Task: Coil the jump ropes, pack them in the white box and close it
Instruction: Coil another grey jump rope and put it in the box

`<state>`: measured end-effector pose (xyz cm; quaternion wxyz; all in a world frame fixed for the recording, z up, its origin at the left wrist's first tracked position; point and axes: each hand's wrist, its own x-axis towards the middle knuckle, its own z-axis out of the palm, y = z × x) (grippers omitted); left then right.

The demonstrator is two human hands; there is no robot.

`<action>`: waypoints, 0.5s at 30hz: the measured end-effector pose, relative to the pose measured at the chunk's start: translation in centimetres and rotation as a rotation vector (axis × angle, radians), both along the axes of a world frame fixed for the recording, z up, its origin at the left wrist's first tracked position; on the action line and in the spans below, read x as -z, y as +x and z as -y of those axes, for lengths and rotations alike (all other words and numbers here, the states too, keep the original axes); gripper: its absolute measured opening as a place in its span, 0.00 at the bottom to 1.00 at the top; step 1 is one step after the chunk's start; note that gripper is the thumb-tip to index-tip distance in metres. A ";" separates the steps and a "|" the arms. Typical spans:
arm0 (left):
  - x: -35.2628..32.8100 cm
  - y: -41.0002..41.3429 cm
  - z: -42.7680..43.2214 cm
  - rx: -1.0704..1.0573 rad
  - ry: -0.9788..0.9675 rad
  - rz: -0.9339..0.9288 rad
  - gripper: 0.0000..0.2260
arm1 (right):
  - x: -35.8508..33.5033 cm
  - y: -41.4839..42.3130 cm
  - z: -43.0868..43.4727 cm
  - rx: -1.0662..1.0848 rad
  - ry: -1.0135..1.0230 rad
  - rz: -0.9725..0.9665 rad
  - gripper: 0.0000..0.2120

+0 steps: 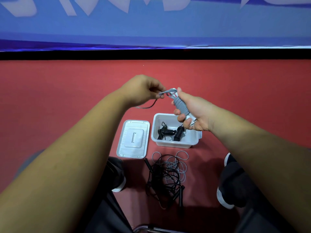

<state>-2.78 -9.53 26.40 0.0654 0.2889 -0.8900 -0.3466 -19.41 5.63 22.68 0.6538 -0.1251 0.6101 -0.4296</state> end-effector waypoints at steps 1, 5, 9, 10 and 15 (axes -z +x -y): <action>0.1 -0.1 -0.1 0.002 0.009 0.023 0.10 | 0.1 0.0 0.1 0.024 -0.013 -0.016 0.27; 0.7 -0.4 -0.4 -0.013 0.025 0.096 0.11 | 0.2 0.3 0.3 0.042 -0.058 -0.062 0.29; 1.5 -0.4 -0.5 -0.044 -0.044 0.167 0.09 | 0.0 0.4 0.3 0.021 -0.077 -0.070 0.28; 1.7 -0.4 -0.5 -0.046 -0.022 0.169 0.08 | 0.0 0.4 0.3 0.019 -0.073 -0.076 0.28; 1.6 -0.3 -0.7 -0.044 0.137 0.100 0.05 | 0.0 0.2 0.2 0.049 -0.053 -0.076 0.25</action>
